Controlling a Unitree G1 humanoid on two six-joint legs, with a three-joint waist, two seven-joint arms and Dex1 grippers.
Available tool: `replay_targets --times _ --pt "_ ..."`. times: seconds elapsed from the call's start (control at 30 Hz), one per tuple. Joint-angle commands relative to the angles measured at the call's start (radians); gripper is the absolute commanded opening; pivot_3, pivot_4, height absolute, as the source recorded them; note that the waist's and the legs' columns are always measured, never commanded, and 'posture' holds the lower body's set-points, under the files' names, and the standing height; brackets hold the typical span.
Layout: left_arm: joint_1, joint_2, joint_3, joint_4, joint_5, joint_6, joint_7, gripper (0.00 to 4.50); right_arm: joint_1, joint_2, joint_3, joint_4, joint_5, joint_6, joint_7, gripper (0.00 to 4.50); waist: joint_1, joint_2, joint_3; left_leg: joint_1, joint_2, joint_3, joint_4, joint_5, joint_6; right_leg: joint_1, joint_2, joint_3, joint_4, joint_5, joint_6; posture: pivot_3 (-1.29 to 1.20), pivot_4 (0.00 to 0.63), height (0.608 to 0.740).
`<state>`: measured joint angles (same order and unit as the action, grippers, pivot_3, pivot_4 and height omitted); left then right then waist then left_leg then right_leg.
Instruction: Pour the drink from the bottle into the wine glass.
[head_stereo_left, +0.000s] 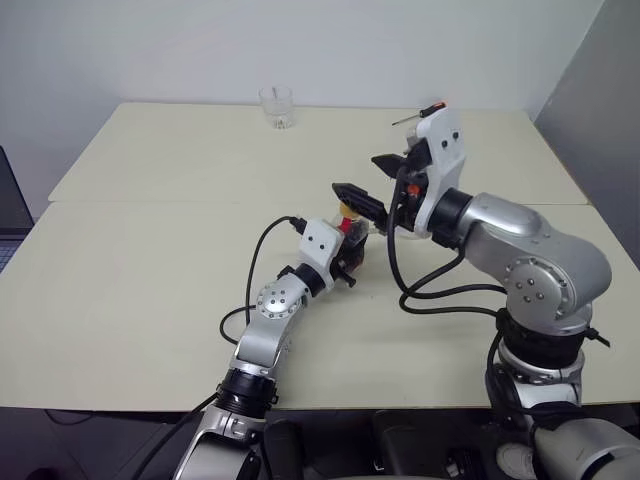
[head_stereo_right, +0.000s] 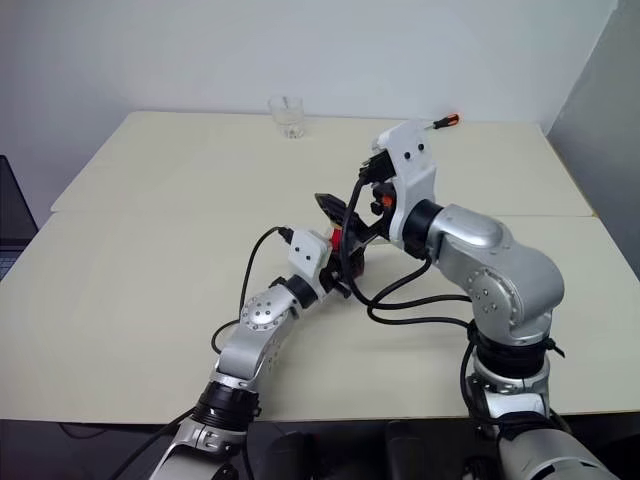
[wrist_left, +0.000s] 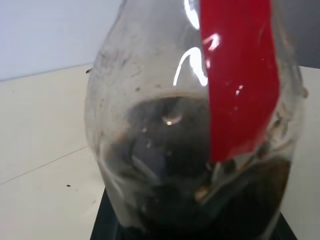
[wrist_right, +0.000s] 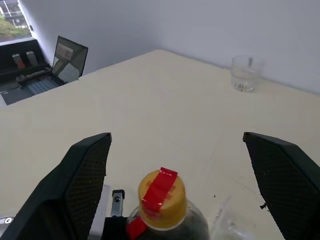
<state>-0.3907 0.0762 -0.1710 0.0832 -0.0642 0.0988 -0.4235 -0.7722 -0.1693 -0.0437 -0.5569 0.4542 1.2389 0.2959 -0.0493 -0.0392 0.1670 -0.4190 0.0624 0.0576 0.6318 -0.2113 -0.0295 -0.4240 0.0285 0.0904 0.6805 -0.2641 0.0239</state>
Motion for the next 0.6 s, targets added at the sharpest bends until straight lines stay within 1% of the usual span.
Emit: replay_targets --times 0.03,0.1,0.27,0.6 --pt "-0.024 -0.009 -0.008 -0.025 0.002 -0.039 0.001 1.0 -0.005 0.036 -0.014 -0.046 -0.029 0.041 -0.103 4.5 -0.001 0.0 0.0 0.0 0.0 0.0 0.0 0.0 0.0 0.0 0.0 0.0 0.0 0.0 0.0 0.0 0.15 0.74" --pt "-0.025 -0.01 -0.007 -0.022 0.003 -0.041 0.001 1.0 -0.003 0.05 -0.008 -0.053 -0.045 0.06 -0.147 4.5 -0.001 0.0 0.0 0.0 0.0 0.0 0.0 0.0 0.0 0.0 0.0 0.0 0.0 0.0 0.0 0.0 0.15 0.74" --pt "-0.027 -0.012 -0.008 -0.017 0.005 -0.042 0.002 0.99 0.012 0.061 0.021 -0.071 -0.063 0.082 -0.196 4.5 -0.004 0.0 0.0 0.0 0.0 0.0 0.0 0.0 0.0 0.0 0.0 0.0 0.0 0.0 0.0 0.0 0.15 0.74" --pt "-0.035 -0.011 -0.009 -0.012 0.007 -0.04 -0.001 0.99 0.037 0.115 0.043 -0.12 -0.051 0.115 -0.228 4.5 -0.007 0.0 0.0 0.0 0.0 0.0 0.0 0.0 0.0 0.0 0.0 0.0 -0.001 0.0 0.0 0.0 0.15 0.74"
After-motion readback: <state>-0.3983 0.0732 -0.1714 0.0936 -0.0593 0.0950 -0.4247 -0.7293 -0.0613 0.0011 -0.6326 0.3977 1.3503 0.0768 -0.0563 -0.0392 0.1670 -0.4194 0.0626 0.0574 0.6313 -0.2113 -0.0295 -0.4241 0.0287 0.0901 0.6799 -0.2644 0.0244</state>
